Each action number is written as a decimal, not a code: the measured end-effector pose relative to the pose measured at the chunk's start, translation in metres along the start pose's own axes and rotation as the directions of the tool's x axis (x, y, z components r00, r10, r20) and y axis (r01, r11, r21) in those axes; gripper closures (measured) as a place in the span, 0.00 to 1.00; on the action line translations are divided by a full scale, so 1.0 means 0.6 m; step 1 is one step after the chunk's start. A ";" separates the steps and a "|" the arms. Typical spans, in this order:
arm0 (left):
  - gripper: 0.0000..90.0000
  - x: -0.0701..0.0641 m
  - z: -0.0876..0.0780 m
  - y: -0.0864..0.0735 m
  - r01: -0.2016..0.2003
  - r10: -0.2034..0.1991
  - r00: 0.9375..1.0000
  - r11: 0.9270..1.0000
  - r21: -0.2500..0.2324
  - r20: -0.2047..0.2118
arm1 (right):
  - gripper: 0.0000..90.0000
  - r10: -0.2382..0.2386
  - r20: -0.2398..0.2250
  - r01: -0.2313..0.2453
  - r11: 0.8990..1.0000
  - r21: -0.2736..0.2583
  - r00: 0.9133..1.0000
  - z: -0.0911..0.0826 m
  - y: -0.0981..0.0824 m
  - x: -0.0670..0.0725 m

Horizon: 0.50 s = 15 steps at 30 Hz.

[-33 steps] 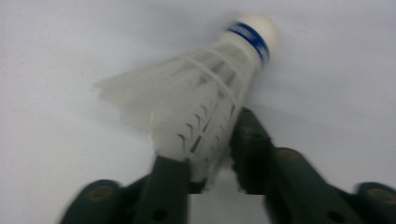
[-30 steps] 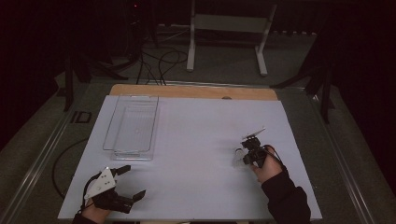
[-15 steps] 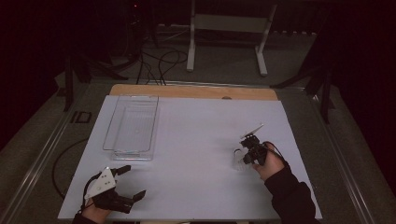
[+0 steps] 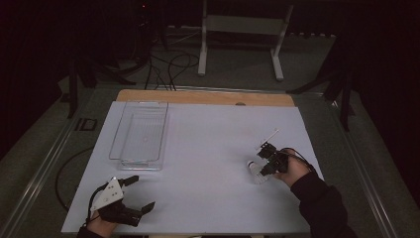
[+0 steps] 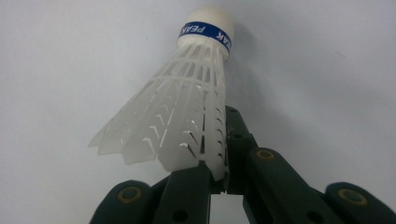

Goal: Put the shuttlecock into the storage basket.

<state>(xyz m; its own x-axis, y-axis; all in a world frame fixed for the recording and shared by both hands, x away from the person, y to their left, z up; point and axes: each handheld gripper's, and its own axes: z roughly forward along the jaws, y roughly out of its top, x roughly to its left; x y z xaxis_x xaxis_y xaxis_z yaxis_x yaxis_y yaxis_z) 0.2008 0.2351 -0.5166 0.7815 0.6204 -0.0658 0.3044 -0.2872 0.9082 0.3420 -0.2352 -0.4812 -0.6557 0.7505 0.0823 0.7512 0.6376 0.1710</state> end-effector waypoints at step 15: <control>0.00 -0.001 0.001 0.000 0.000 0.000 1.000 1.000 0.006 0.003 | 1.00 -0.293 -0.064 0.293 0.956 -0.004 0.954 -0.016 -0.005 0.000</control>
<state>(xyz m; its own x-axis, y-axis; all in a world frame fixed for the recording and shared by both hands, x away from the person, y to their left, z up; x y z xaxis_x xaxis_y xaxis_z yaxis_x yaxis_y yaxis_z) 0.2010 0.2342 -0.5167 0.7834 0.6180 -0.0666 0.3075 -0.2921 0.9056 0.3388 -0.2388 -0.4724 -0.8505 0.5180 0.0913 0.5255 0.8289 0.1917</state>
